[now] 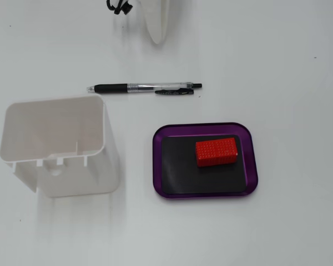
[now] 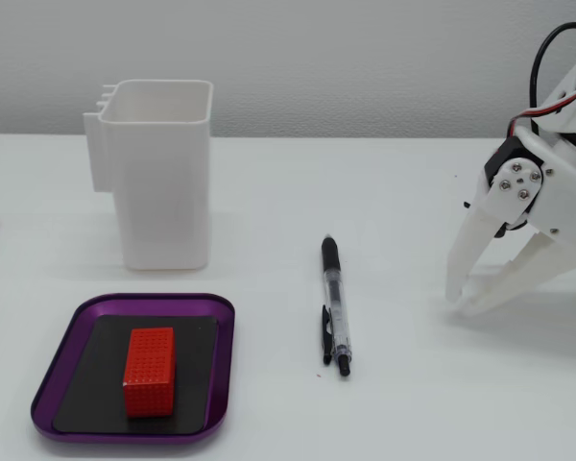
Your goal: Pick up the pen and put it in the pen holder.
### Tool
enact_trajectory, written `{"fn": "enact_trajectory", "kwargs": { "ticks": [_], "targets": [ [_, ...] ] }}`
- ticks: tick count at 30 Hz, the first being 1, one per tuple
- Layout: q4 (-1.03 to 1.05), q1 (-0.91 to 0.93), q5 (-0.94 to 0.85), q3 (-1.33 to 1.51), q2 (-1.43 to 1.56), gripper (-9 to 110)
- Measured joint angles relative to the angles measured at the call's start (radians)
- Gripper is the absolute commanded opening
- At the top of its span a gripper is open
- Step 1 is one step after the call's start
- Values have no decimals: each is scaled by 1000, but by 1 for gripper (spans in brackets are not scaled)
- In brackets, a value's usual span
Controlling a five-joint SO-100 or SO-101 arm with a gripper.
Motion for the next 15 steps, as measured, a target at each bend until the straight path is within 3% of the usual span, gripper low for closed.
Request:
{"fn": "enact_trajectory", "kwargs": {
  "ticks": [15],
  "targets": [
    [-6,0,-2,6,0,-1]
  ]
}}
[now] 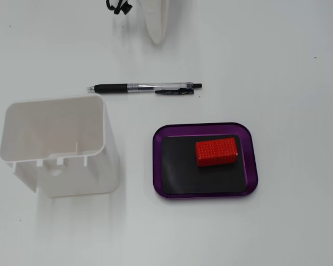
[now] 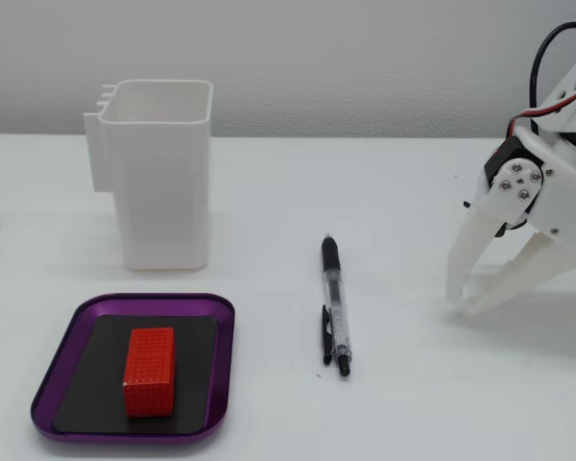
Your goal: Pick up the pen and put it in the pen holder.
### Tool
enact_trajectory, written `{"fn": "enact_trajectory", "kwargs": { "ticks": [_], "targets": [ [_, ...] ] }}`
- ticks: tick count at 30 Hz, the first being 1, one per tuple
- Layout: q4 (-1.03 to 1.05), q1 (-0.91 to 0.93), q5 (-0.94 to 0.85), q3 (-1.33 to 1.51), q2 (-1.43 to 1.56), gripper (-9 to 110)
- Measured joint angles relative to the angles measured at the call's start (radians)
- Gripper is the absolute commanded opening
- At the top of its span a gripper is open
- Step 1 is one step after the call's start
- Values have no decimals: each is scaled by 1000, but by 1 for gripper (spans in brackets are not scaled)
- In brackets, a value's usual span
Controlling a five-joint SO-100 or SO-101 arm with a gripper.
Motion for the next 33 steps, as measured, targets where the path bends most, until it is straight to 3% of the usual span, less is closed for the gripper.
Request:
{"fn": "enact_trajectory", "kwargs": {
  "ticks": [10,21,25,33],
  "targets": [
    [0,0,-35,-43,0,-1],
    [-46,-2,-396,-249,-18,2],
    [-52,0,-407,-265,-123,11],
    [-72,-9,-238,-549,-571,13]
  ]
}}
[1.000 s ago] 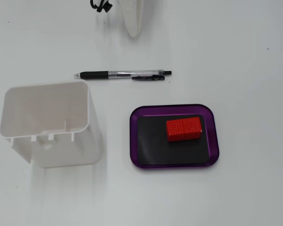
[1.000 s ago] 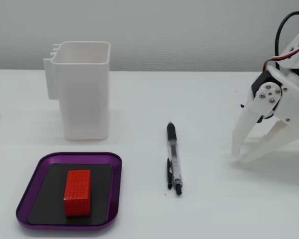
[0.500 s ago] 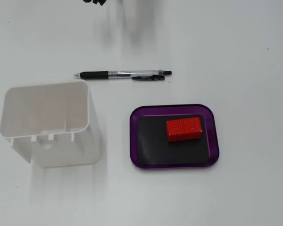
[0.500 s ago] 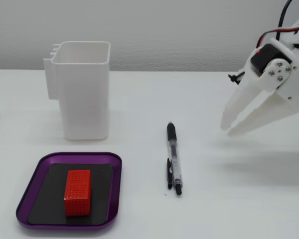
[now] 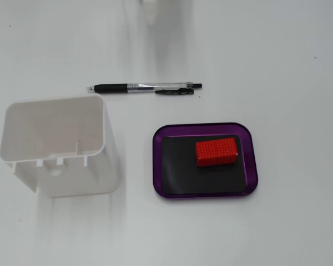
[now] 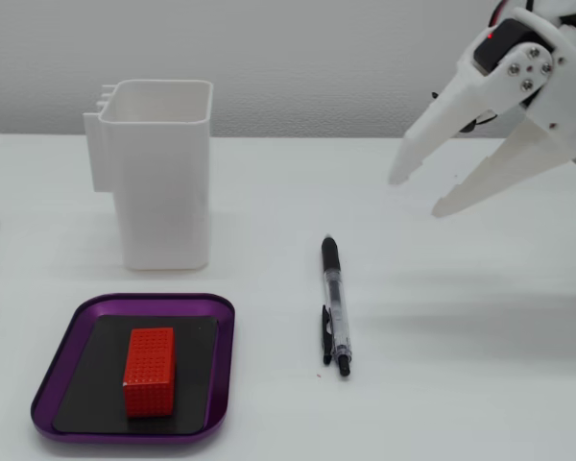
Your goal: Pick up the pen and put it in the pen holder.
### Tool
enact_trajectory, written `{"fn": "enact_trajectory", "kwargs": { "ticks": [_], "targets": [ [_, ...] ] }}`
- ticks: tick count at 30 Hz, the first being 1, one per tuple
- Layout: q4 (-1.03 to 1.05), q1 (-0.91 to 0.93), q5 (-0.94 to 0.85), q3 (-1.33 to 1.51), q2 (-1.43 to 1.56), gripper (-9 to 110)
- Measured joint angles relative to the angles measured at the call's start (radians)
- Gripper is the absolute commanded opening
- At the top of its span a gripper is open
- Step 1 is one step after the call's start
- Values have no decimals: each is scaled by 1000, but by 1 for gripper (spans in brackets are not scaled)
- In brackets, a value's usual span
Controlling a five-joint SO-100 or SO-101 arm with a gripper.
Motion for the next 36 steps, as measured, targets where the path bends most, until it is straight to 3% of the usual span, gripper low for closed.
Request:
{"fn": "enact_trajectory", "kwargs": {
  "ticks": [14,36],
  "targets": [
    [-17,2,54,-347,-773,17],
    [-302,12,54,-365,-1071,17]
  ]
}}
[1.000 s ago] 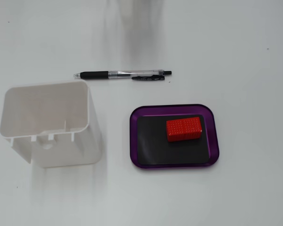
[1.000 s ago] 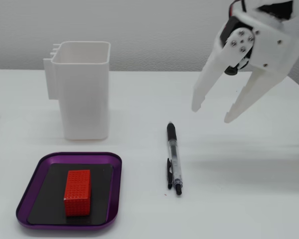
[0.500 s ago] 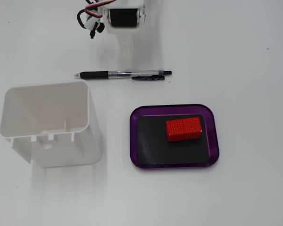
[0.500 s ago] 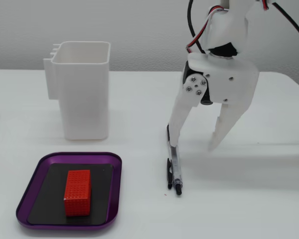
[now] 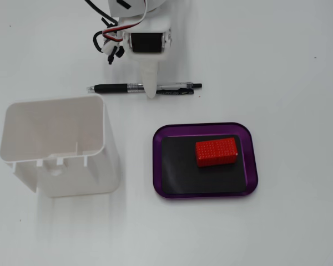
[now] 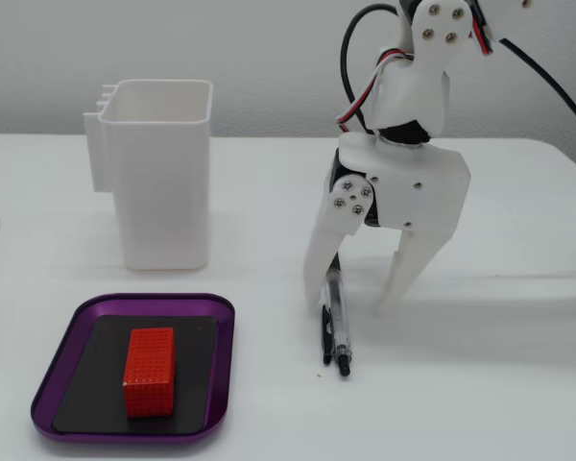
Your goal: Pick up the pen and put it in the pen holder.
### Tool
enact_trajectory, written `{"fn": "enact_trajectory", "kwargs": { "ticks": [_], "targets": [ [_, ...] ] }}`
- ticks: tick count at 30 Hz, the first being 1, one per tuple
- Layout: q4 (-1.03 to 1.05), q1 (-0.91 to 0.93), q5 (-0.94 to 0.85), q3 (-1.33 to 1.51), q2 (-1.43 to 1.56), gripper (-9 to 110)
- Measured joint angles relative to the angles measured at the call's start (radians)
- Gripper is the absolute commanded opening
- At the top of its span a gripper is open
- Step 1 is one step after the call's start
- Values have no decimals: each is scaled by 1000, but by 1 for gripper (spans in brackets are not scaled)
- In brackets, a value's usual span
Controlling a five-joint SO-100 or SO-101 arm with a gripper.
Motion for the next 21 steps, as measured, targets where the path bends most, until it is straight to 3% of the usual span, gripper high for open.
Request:
{"fn": "enact_trajectory", "kwargs": {
  "ticks": [3,8,21],
  "targets": [
    [-23,2,0,-12,-31,14],
    [-34,-8,-5,-20,-61,-1],
    [15,-8,-9,-67,-66,-1]
  ]
}}
